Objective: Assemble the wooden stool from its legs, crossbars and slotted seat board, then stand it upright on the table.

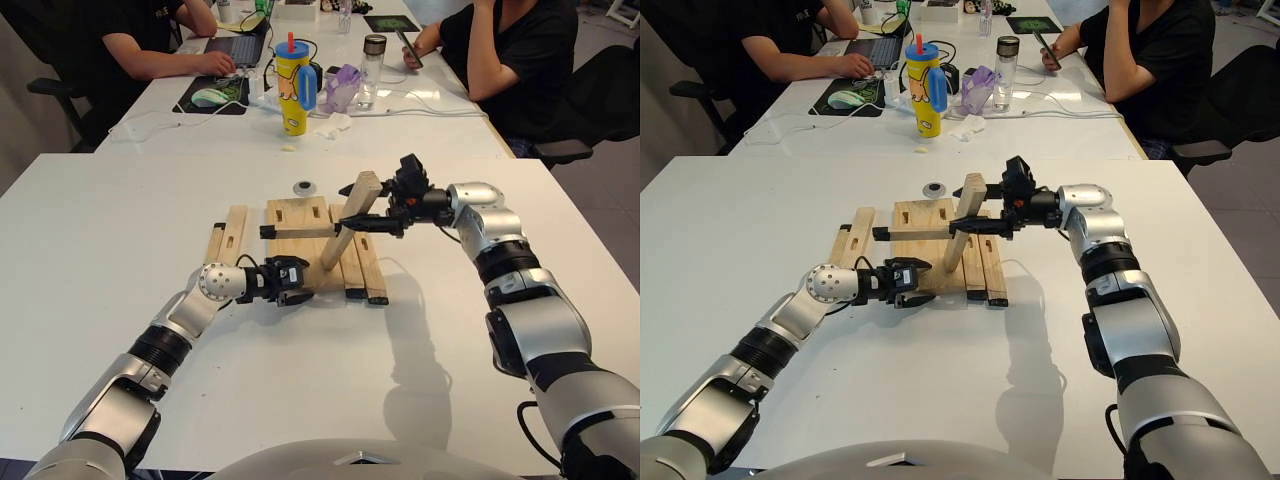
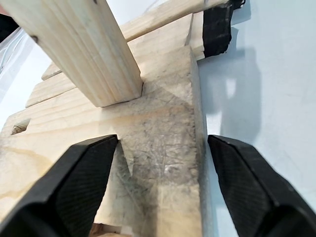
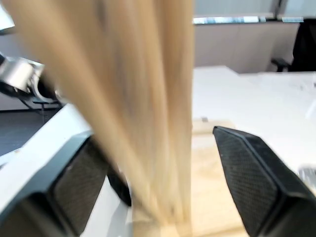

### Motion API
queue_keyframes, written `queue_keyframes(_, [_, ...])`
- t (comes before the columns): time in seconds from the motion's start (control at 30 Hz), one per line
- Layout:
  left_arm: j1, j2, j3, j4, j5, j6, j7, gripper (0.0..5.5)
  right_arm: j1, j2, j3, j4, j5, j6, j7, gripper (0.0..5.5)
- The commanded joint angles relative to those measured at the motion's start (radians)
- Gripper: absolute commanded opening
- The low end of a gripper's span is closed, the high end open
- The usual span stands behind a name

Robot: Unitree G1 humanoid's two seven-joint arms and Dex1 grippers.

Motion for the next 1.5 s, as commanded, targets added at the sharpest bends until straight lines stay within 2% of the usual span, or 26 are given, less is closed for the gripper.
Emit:
queue_keyframes(0.03, [0.104, 0.021, -0.076, 0.129, 0.108, 0.089, -0.019, 3.41, 0.071, -0.045, -0.021, -0.038, -0.077, -0.028, -0.047, 3.6])
queue_keyframes(0.17, [0.095, 0.032, -0.073, 0.133, 0.105, 0.067, -0.03, 3.41, 0.139, -0.08, -0.047, -0.05, -0.127, -0.037, -0.111, 3.6])
queue_keyframes(0.3, [0.112, 0.035, -0.05, 0.115, 0.056, 0.05, -0.055, 3.41, 0.29, -0.094, -0.153, -0.192, -0.096, 0.023, -0.291, 3.6])
queue_keyframes(0.43, [0.136, 0.037, -0.03, 0.077, 0.018, 0.051, -0.071, 3.41, 0.442, -0.009, -0.24, -0.485, -0.116, 0.307, -0.724, 3.6])
queue_keyframes(0.5, [0.145, 0.043, -0.024, 0.064, 0.015, 0.05, -0.069, 3.41, 0.477, 0.05, -0.284, -0.575, -0.019, 0.442, -0.806, 3.6])
queue_keyframes(0.67, [0.139, 0.045, 0.009, 0.063, -0.003, 0.02, -0.054, 3.41, 0.589, 0.203, -0.335, -0.804, 0.031, 0.539, -1.049, 3.6])
queue_keyframes(0.77, [0.127, 0.043, 0.037, 0.048, -0.025, -0.001, -0.051, 3.41, 0.575, 0.21, -0.366, -0.902, 0.067, 0.551, -1.088, 3.6])
queue_keyframes(0.9, [0.124, 0.041, 0.021, 0.079, 0.01, 0.004, -0.046, 3.41, 0.349, 0.222, -0.438, -1.081, 0.252, 0.62, -1.147, 3.11])
queue_keyframes(1.0, [0.118, 0.028, 0.01, 0.106, 0.032, 0.028, -0.027, 3.41, 0.185, 0.257, -0.417, -1.189, 0.365, 0.682, -1.223, 2.66])
queue_keyframes(1.1, [0.111, 0.012, 0.004, 0.121, 0.038, 0.038, -0.014, 3.41, 0.143, 0.311, -0.35, -1.221, 0.362, 0.694, -1.291, 2.18])
queue_keyframes(1.23, [0.1, 0.0, -0.002, 0.13, 0.046, 0.042, -0.013, 3.41, 0.276, 0.344, -0.232, -1.202, 0.229, 0.686, -1.384, 2.18])
queue_keyframes(1.33, [0.098, -0.002, -0.004, 0.134, 0.049, 0.05, -0.011, 3.41, 0.467, 0.328, -0.074, -1.094, 0.124, 0.812, -1.439, 2.18])
queue_keyframes(1.37, [0.095, -0.005, -0.008, 0.139, 0.053, 0.051, -0.012, 3.41, 0.513, 0.332, -0.056, -1.091, 0.116, 0.826, -1.449, 2.18])
queue_keyframes(1.43, [0.098, -0.01, -0.009, 0.146, 0.057, 0.059, -0.01, 3.41, 0.488, 0.361, -0.089, -1.138, 0.158, 0.788, -1.437, 2.18])
queue_keyframes(1.5, [0.107, -0.018, -0.005, 0.15, 0.057, 0.077, 0.005, 3.41, 0.378, 0.389, -0.192, -1.167, 0.239, 0.732, -1.429, 2.18])
